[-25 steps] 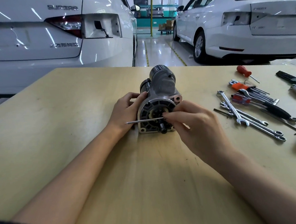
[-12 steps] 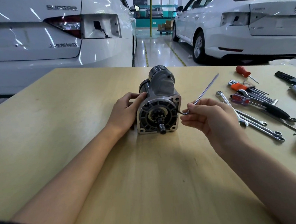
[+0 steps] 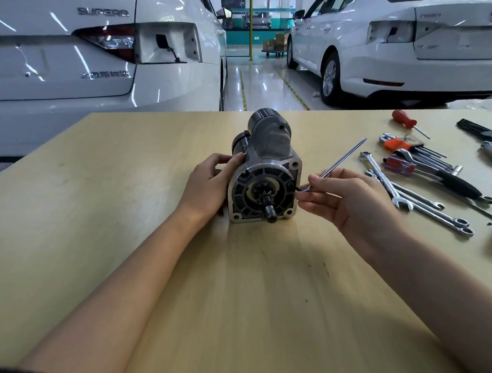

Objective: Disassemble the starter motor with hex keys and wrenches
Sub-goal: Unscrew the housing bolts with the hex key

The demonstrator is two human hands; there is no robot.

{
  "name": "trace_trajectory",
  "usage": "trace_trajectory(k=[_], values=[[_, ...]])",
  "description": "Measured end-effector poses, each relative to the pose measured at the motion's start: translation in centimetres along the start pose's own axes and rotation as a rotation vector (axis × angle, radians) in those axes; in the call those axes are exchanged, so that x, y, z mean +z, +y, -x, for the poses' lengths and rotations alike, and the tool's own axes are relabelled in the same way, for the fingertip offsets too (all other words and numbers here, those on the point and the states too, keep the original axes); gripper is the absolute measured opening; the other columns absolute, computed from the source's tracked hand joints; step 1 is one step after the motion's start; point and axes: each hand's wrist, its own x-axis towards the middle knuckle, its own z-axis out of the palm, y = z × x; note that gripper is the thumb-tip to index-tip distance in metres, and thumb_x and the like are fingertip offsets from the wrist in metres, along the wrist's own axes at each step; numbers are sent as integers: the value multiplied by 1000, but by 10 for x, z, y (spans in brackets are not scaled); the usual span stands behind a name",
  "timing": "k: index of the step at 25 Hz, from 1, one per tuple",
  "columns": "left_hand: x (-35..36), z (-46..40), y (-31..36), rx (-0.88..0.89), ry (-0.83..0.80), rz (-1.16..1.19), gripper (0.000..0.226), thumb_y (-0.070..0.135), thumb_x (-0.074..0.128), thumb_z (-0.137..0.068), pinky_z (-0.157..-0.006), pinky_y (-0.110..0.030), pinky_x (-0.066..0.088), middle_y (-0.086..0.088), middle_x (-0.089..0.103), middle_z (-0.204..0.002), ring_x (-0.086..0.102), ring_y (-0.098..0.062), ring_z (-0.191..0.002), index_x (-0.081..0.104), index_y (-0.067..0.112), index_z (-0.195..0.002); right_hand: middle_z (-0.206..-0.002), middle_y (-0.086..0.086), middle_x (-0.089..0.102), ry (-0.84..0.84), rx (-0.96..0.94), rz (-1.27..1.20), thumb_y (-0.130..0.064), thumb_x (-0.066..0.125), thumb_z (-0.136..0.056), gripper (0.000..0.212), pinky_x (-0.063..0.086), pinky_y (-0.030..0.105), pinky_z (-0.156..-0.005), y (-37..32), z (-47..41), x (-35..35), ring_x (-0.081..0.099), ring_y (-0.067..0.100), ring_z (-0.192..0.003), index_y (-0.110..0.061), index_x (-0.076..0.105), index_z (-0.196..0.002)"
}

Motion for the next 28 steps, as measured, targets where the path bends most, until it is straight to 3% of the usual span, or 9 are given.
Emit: trace_trajectory(k=[11, 14, 18, 23, 26, 28], values=[[0, -1, -1, -1, -1, 8, 36, 43, 54, -95, -61, -11, 46, 3, 72, -85, 65, 3, -66, 67, 11, -107, -72, 14, 70, -15, -60, 9, 0, 67, -83, 10, 57, 25, -61, 2, 4, 2, 73, 23, -70, -2, 58, -81], [-1, -1, -2, 1, -3, -10, 38, 45, 54, -94, -64, -13, 47, 2, 71, -90, 65, 1, -71, 66, 12, -109, -75, 15, 70, -31, -243, 186, -2, 71, -81, 10, 58, 27, -64, 4, 9, 5, 73, 25, -70, -2, 62, -81], [-1, -1, 0, -2, -6, -22, 36, 45, 53, -94, -63, -11, 46, 5, 71, -90, 64, 5, -70, 66, 14, -108, -67, 2, 69, -43, -514, 448, 1, 75, -78, 18, 58, 27, -63, 11, 7, 10, 72, 18, -64, -11, 62, -74], [-1, 0, 0, 5, -4, -13, 30, 41, 53, -95, -68, -18, 52, 4, 69, -89, 65, 0, -74, 65, 15, -104, -75, 0, 67, -67, -1092, 1050, -1, 76, -78, 12, 50, 23, -59, 21, 5, 7, 59, 12, -60, -9, 76, -87], [-1, 0, 0, 27, -13, -34, 31, 40, 53, -95, -68, -16, 51, 6, 68, -89, 64, 4, -72, 65, 13, -105, -77, 6, 63, -140, -1158, 1215, 0, 74, -80, 13, 51, 33, -54, 21, 5, 7, 57, 22, -59, -7, 77, -90], [-1, 0, 0, 26, -13, -30, 30, 41, 53, -95, -66, -15, 50, 7, 68, -88, 64, 5, -71, 65, 15, -104, -78, 5, 63, -140, -1157, 1182, 0, 73, -81, 10, 51, 31, -57, 18, 7, 7, 57, 19, -61, -6, 76, -90]])
